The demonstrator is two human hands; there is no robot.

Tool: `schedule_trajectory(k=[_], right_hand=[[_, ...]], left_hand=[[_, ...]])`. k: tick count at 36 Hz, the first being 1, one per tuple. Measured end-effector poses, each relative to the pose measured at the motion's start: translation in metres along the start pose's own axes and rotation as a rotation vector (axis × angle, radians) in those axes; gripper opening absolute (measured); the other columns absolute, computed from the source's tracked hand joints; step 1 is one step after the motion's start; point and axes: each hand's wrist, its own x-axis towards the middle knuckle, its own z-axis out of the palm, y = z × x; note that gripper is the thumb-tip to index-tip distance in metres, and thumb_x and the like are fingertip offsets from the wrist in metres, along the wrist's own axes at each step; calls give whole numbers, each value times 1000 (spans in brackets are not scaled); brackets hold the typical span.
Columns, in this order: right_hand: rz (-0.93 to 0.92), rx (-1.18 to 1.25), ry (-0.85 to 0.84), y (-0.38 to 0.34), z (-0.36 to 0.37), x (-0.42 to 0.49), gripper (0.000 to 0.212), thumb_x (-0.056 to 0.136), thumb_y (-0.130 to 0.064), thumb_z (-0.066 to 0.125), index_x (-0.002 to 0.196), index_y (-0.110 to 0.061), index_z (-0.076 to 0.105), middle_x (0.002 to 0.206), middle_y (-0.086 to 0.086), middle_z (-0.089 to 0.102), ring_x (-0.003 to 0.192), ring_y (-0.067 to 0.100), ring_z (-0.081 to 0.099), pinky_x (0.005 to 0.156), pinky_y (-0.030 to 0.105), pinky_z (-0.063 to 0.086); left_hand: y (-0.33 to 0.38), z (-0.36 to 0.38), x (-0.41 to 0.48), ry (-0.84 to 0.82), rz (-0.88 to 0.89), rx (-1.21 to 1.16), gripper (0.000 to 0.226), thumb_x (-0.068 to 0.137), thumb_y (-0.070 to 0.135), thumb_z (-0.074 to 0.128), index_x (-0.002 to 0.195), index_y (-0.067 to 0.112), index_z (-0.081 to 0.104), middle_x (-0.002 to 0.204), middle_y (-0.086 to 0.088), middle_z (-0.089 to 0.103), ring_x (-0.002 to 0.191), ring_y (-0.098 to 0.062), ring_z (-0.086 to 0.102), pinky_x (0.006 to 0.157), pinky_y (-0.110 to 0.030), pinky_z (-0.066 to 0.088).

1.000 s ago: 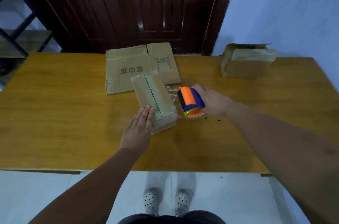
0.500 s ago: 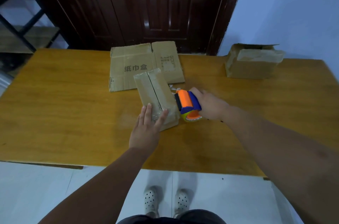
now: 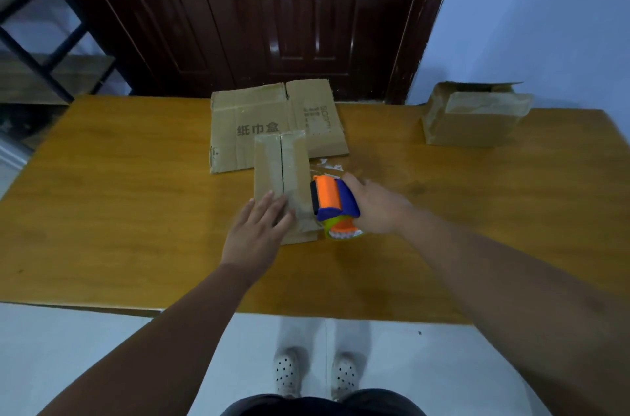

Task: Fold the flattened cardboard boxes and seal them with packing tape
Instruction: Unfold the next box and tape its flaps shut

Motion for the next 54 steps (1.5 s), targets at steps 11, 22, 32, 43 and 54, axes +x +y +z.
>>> schedule_trajectory(k=[11, 22, 32, 43, 54], right_hand=[[28, 57, 78, -8, 14, 0, 76, 79, -11, 68, 136, -26, 20, 109, 9, 48, 83, 23, 54, 63, 32, 43], [66, 222, 116, 8, 4, -16, 68, 79, -15, 70, 129, -24, 26, 90, -1, 47, 72, 16, 52, 55, 24, 34], [36, 75, 84, 6, -7, -14, 57, 83, -15, 62, 128, -20, 27, 96, 1, 46, 78, 21, 52, 62, 34, 43], [126, -179, 16, 4, 4, -2, 63, 86, 0, 55, 134, -22, 21, 120, 10, 44, 97, 30, 55, 75, 44, 52], [133, 170, 114, 25, -9, -16, 60, 78, -6, 70, 122, -21, 31, 86, -8, 45, 75, 19, 54, 53, 23, 31]], left_hand=[[14, -6, 20, -137, -84, -53, 59, 96, 29, 42, 148, 32, 16, 135, -15, 43, 122, -30, 48, 88, -38, 49], [15, 17, 22, -140, -90, -62, 90, 93, 15, 53, 148, 30, -17, 160, 1, -6, 147, -25, 1, 115, -47, 16], [9, 29, 18, -123, -30, -120, 94, 92, 2, 45, 136, 29, -34, 152, 8, -26, 147, -20, -10, 115, -40, -6], [10, 14, 16, -154, -37, -203, 89, 91, 13, 43, 138, 30, -31, 149, 11, -30, 145, -15, -17, 114, -35, -12], [10, 13, 17, -161, -44, -203, 94, 89, 14, 48, 139, 30, -30, 157, 8, -21, 146, -17, -15, 114, -36, -12]])
